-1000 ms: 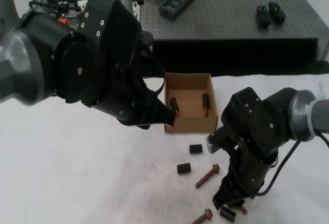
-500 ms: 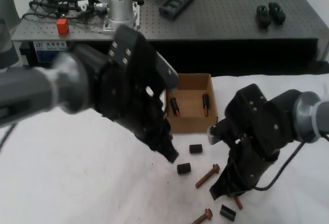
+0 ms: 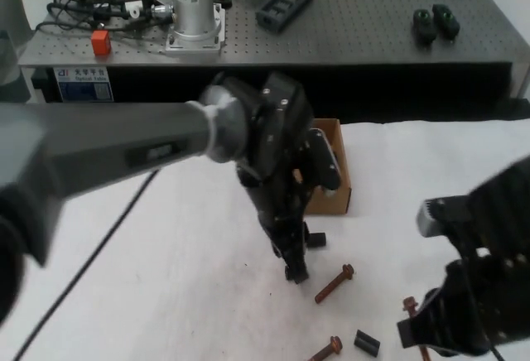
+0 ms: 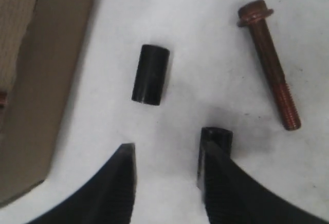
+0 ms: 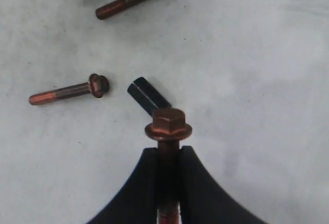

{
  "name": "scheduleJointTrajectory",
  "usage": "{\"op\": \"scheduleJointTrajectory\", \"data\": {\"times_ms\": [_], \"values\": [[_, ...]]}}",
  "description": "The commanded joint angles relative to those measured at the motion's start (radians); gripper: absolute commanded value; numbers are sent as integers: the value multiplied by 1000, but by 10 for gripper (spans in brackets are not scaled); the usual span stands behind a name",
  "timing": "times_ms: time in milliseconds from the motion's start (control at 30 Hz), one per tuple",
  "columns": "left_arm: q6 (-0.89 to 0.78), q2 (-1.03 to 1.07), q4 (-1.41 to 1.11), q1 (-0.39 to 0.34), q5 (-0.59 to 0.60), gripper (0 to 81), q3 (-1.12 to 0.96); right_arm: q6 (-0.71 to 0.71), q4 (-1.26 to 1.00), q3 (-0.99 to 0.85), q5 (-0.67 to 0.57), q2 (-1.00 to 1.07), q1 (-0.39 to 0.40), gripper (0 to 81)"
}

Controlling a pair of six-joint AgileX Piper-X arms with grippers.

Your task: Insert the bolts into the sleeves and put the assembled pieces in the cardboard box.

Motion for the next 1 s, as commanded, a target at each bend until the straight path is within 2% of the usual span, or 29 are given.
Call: {"op": "scheduleJointTrajectory", "data": {"times_ms": [0,167,567,733,833,967], "values": [[40,24,32,-14,-41,296,-42,39,20,19,-13,-110,-5,36],[54,76,141,-18,-40,296,-98,39,37,19,-13,-174,-5,36],[51,104,198,-19,-40,296,-99,25,45,22,-17,-175,-5,36],[20,89,233,-19,-114,296,-142,9,61,28,-17,-175,-5,36],[-14,48,249,-19,-67,296,-156,9,66,28,-17,-175,-5,36],[-40,1,295,-19,118,296,-153,9,68,28,-17,-175,-5,36]]}}
